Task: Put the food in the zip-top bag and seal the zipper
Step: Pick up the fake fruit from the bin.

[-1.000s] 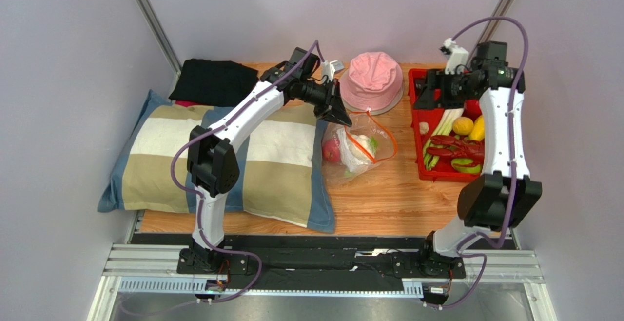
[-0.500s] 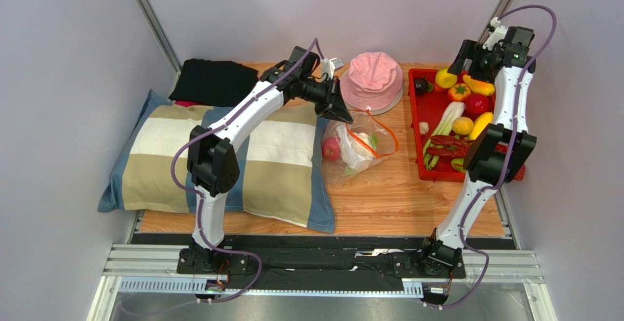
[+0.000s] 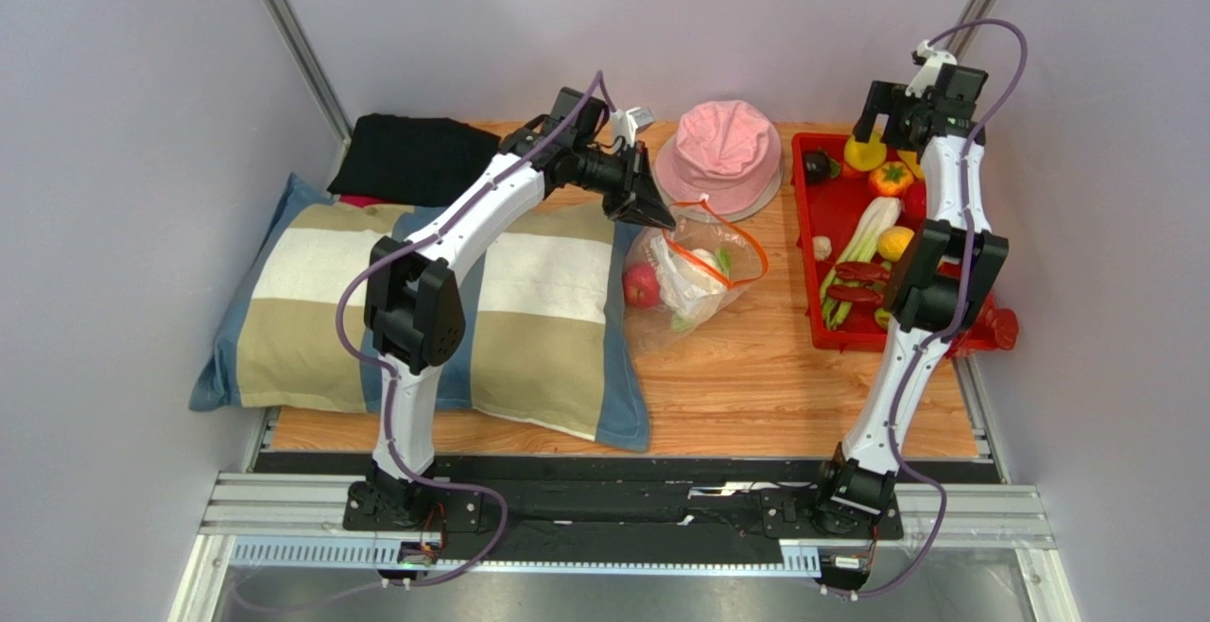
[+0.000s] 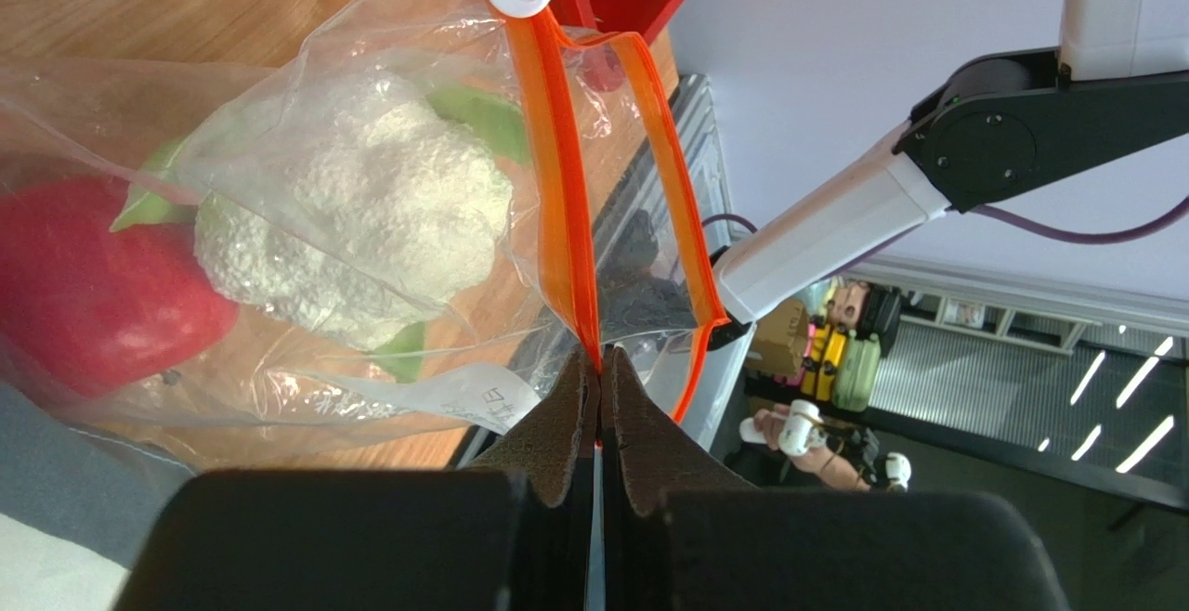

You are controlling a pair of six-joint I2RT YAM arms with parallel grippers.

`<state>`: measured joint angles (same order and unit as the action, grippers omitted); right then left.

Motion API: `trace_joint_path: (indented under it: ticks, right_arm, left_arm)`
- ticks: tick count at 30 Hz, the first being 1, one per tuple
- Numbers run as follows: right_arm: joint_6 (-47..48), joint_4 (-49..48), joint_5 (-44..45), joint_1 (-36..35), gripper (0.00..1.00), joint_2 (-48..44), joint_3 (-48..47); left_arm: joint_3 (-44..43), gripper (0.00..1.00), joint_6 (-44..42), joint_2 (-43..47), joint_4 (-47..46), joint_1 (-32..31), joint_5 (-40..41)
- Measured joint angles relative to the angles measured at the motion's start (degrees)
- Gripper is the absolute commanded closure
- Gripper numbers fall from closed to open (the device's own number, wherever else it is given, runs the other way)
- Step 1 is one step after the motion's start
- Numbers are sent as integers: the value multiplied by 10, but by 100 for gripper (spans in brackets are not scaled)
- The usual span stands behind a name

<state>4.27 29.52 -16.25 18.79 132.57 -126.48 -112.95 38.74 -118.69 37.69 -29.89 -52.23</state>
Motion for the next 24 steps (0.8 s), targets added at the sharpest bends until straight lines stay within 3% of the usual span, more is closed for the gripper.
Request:
trace_joint_path:
  ticks: [9,14,24]
  right_arm:
    - [26,-19,31,-17,0,51,-6]
    - [35,-25,44,-23,5,71,-6]
    - [48,-41,51,-24,42,57,21]
  left_arm:
    - [0,100,9,-16,-2,5,-7]
    - [0,100,10,-16,-2,8,-8]
    - [0,100,8,-16,-2,11,-8]
